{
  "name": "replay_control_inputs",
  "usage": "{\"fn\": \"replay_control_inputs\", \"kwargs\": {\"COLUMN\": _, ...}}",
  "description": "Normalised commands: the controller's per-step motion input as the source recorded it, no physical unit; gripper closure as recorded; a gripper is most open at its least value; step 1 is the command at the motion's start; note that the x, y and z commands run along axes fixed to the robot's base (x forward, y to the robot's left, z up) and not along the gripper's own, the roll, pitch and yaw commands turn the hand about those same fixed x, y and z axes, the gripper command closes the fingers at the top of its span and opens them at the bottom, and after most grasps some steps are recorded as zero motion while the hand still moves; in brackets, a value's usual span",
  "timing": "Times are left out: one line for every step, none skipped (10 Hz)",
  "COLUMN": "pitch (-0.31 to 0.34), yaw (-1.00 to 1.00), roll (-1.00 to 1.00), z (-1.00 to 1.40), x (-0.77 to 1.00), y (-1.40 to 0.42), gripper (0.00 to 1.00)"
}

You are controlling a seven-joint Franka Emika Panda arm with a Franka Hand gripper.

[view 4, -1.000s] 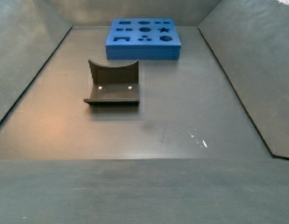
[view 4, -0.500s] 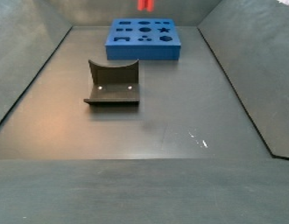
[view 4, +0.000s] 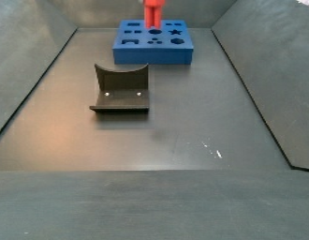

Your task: Insert the 3 prong object.

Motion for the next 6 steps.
{"fn": "replay_control_inputs", "kwargs": {"pitch": 0.027, "yaw": 0.56, "roll": 0.05, "z": -1.0, "x": 0.0, "y": -0.13, "gripper": 1.0}}
{"fn": "replay_control_inputs", "kwargs": {"pitch": 0.0, "yaw": 0.85, "roll": 0.11, "z": -0.63, "x": 0.0, "y": -0.15, "gripper": 1.0}}
{"fn": "replay_control_inputs", "kwargs": {"pitch": -0.001, "yaw": 0.33, "roll": 0.01, "z": -0.12, "x": -0.05, "y": -0.08, "gripper": 1.0}}
{"fn": "replay_control_inputs", "kwargs": {"pitch": 0.0, "yaw": 0.01, "roll": 0.0, "z": 0.0, "x": 0.0, "y": 0.02, "gripper": 1.0}}
{"fn": "replay_control_inputs", "kwargs": {"pitch": 0.003, "yaw": 0.0, "roll": 0.05, "z": -0.15, "x": 0.0, "y": 0.0, "gripper": 1.0}}
{"fn": "replay_control_inputs", "kwargs": {"pitch": 0.066, "yaw": -0.49, "roll": 0.03, "z": -0.24, "x": -0.03, "y": 0.06, "gripper": 1.0}}
